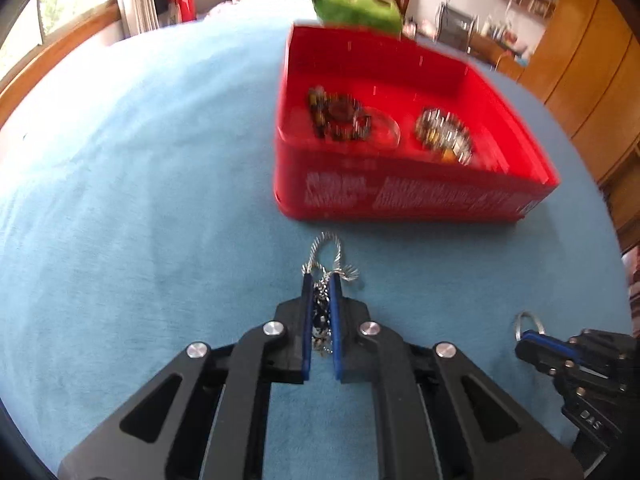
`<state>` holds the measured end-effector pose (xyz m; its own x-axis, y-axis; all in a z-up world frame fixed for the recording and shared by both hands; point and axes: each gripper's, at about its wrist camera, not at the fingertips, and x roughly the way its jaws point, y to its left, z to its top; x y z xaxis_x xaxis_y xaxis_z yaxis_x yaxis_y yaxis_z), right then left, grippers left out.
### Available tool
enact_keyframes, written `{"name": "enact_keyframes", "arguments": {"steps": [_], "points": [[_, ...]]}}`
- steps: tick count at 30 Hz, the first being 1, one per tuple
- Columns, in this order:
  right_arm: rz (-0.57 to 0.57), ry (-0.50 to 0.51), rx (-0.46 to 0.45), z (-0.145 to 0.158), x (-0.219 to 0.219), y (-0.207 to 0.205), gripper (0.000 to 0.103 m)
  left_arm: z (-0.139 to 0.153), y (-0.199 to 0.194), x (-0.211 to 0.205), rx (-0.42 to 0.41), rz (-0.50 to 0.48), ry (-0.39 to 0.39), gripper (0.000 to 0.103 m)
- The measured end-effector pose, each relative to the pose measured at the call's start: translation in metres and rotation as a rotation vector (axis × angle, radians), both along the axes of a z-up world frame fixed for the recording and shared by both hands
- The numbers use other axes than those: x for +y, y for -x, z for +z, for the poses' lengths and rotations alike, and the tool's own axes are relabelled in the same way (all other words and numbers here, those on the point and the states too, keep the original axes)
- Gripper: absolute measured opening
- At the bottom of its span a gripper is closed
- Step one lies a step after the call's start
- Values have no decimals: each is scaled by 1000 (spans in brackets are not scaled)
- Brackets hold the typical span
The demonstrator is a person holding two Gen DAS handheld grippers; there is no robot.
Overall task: Organize jewelry
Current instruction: 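Lift the ball chain with the left tool while the right tool carries the ring over the tray, then open the left tool to drop the chain while the right tool releases the ring into the tray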
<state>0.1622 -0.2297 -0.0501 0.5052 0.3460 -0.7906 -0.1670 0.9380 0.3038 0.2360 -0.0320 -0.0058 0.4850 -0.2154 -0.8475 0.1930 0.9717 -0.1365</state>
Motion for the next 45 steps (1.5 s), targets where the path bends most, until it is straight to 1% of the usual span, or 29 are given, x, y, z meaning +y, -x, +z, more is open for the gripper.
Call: {"name": "enact_keyframes", "arguments": {"steps": [6,11,18,22,28,33,36,41,43,45], "points": [[-4,-37,-36,12,-7,7,5,43,28,19,-101,2,86,6],[2,-84,-58,23,-14,11,5,71,47,18,-163,-20,126,6],[1,-102,-93,44,-17,12,5,115,53,16,-257,-44,162,6],[5,-80,-120,66,-17,11,5,138,52,12,-295,-48,166,6],[15,-60,-162,102,-17,-3,5,170,35,3,-340,-43,181,6],[9,-54,-189,131,-18,-34,5,197,10,-8,-360,-47,199,6],[1,-60,-204,144,-21,-55,5,216,-10,-13,-377,-44,224,6],[-18,-58,-217,152,-25,-92,5,242,-34,-20,-428,-47,247,6],[-31,-51,-210,148,-28,-106,5,243,-44,-24,-428,-47,241,6],[-43,-39,-192,137,-29,-124,5,236,-56,-30,-408,-52,231,6]]}}
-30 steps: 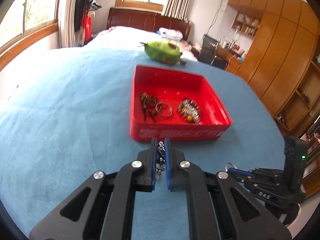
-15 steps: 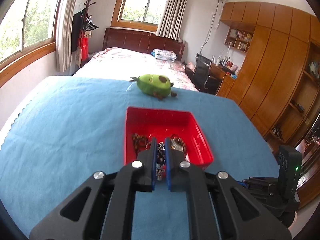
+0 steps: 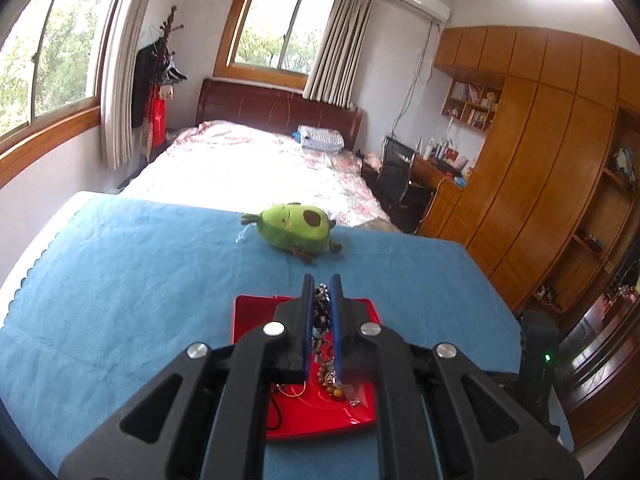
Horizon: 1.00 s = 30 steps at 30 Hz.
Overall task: Organize jewelry
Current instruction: 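Open the left tool to drop the chain while the right tool releases the ring into the tray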
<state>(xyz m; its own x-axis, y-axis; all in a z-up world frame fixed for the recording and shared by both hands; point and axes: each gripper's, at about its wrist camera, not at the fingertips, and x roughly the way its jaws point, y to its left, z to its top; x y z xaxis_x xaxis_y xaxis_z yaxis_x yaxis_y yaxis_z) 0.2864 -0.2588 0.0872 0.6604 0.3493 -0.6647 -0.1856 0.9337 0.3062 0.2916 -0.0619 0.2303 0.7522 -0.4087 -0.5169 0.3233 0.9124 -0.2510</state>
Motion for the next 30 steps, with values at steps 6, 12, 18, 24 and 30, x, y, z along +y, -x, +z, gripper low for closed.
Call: {"name": "enact_keyframes", "arguments": {"steps": [6,12,18,24,30], "points": [[-21,5,100,-47,-2,-47,5,-61,-50,-20,114,-19,-56,6],[-28,9,152,-81,-2,-71,5,-130,-86,-33,234,-41,-102,6],[-41,39,188,-97,-3,-95,5,-173,-113,-43,308,-47,-127,6],[-55,49,225,-108,-4,-105,12,-203,-134,-48,398,-62,-139,11],[-48,27,202,-101,-6,-97,14,-208,-133,-44,417,-54,-115,28]]}}
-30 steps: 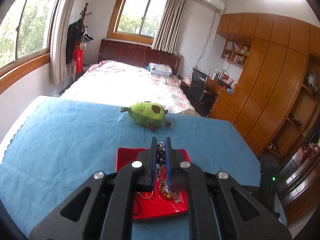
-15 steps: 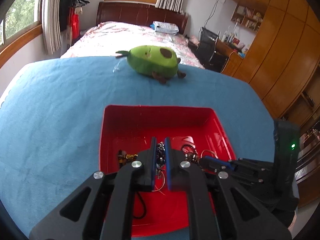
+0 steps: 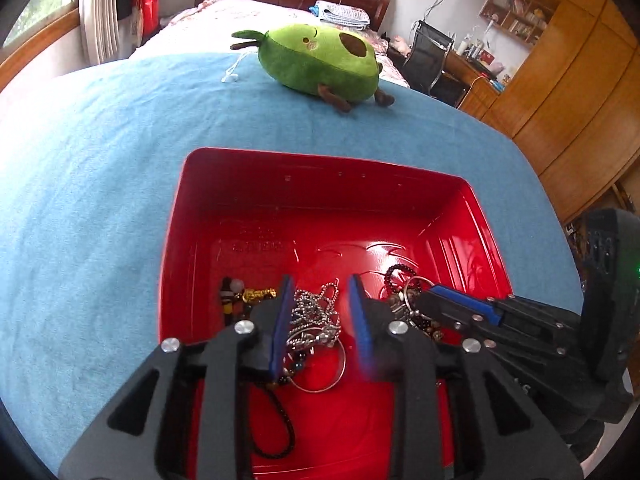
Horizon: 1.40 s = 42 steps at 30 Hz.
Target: Organize jewelry
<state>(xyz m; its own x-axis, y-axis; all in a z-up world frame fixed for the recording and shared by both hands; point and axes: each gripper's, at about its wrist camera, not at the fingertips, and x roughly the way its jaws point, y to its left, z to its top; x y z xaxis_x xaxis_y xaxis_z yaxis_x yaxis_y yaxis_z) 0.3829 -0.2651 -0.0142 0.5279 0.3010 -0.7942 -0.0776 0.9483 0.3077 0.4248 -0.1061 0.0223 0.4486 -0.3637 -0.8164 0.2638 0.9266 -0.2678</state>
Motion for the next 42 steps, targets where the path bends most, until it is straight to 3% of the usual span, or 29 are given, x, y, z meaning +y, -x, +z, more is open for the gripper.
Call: {"name": "enact_keyframes", "arguments": {"steps": [2,6,12,17,23,27,30,32,39,42], "points": [[-3,-2,-9,4,0,5,14,3,4,0,-7,1,1,29],[-10,10,-36,14,-1,17,15,14,18,2,-54,17,-30,47],[-24,22,-91,35,-3,46,23,30,44,13,-102,34,-38,59],[-33,19,-116,44,-3,70,25,37,68,23,-140,56,-72,67],[-25,19,-146,55,5,98,26,42,100,39,-162,80,-82,68],[-29,32,-171,61,10,120,42,46,122,48,-182,91,-93,77],[-25,36,-182,63,15,136,47,49,144,55,-200,103,-97,84],[-25,40,-187,64,18,148,50,51,154,58,-203,106,-94,85],[-21,56,-202,63,27,179,79,58,202,71,-253,123,-105,90],[-17,53,-212,63,29,193,84,60,223,78,-273,133,-109,91]]}}
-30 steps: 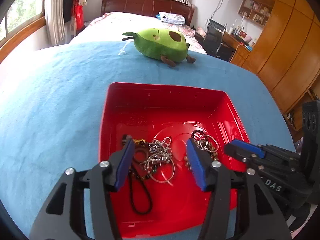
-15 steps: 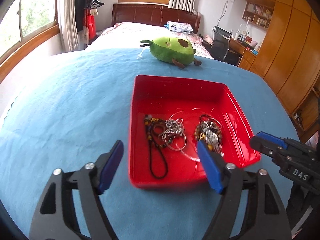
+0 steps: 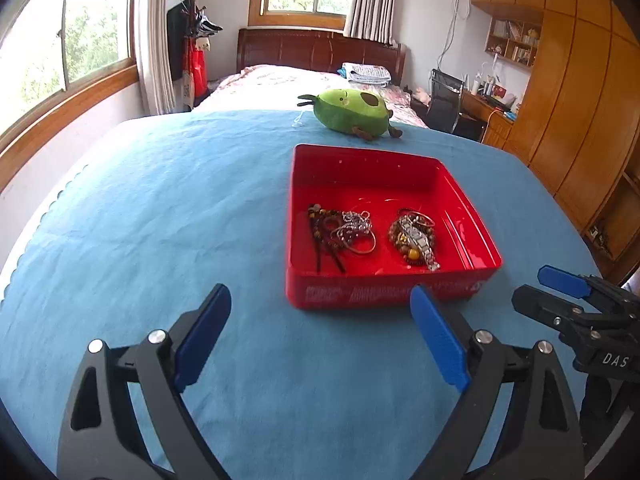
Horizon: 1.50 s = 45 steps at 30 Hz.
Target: Organize jewelry
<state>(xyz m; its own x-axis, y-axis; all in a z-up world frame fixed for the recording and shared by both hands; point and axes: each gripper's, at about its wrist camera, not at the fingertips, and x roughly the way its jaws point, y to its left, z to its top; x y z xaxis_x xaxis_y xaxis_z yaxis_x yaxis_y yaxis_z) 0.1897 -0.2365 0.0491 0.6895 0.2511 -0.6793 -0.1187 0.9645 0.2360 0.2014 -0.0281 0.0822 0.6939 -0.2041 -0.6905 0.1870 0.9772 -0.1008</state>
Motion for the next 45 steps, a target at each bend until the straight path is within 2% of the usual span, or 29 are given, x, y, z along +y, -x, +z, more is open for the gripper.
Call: {"name": "enact_keyframes", "arguments": {"steps": [3,5,12,20,26,37,45], "points": [[4,-3,-16,1,2,17,96,2,21,5,-29,8,-11,92],[8,4,-30,2,4,28,99,3,34,5,-42,12,-24,94],[6,-1,-27,-5,5,55,99,4,71,7,-76,20,-47,95],[-22,26,-37,-12,3,72,99,6,96,3,-107,20,-63,96],[-38,53,-29,-12,0,60,99,6,85,-4,-105,17,-71,96],[-101,124,-21,-14,-5,29,99,0,35,-2,-65,55,-92,96],[-108,132,-32,-10,-4,10,99,-2,7,-5,-55,64,-117,96]]}}
